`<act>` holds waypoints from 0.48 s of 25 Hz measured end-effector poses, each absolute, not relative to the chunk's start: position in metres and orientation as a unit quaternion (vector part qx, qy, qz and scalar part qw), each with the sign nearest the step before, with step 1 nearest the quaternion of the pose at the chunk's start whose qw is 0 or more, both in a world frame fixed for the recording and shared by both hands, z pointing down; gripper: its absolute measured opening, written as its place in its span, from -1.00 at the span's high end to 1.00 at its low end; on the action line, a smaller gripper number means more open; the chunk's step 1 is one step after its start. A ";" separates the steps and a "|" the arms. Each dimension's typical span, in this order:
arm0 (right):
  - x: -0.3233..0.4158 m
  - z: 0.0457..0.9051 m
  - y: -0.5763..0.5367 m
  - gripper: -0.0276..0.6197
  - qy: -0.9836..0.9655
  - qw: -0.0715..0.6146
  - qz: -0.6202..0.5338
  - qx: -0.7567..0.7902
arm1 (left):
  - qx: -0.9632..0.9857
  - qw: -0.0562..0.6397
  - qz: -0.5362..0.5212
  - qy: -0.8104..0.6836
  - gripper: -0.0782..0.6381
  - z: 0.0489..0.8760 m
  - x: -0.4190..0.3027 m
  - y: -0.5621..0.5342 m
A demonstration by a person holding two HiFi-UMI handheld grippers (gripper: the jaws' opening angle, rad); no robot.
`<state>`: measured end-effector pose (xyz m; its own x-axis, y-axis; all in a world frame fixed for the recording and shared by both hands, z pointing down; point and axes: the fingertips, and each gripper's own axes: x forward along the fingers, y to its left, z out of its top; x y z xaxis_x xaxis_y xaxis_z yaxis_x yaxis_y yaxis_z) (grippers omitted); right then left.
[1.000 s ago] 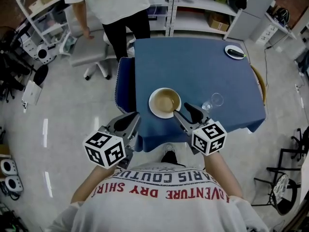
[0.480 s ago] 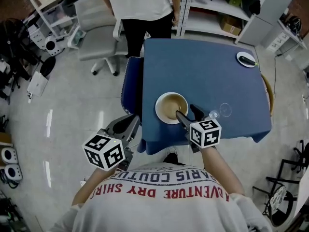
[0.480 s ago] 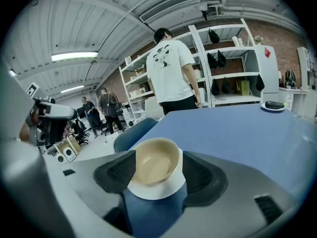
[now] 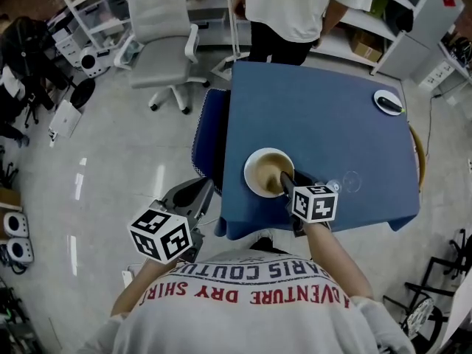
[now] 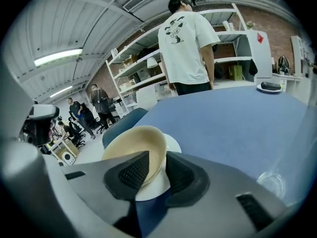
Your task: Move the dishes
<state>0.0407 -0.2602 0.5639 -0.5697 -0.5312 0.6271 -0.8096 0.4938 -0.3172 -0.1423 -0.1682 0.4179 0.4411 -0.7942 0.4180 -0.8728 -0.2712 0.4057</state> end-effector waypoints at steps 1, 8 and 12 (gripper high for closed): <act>0.041 0.564 -0.261 0.61 -0.831 0.232 0.302 0.405 | 0.794 0.299 0.066 -0.525 0.70 0.417 -0.143 -0.169; 0.042 0.563 -0.262 0.80 -0.829 0.227 0.310 0.406 | 0.795 0.304 0.065 -0.521 0.70 0.421 -0.138 -0.169; 0.038 0.552 -0.261 0.82 -0.835 0.224 0.297 0.406 | 0.798 0.305 0.066 -0.516 0.70 0.422 -0.138 -0.166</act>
<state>0.0383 -0.2610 0.5525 -0.5701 -0.5453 0.6144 -0.8108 0.4941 -0.3138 -0.1382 -0.1663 0.4220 0.4593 -0.7832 0.4191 -0.8631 -0.2821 0.4188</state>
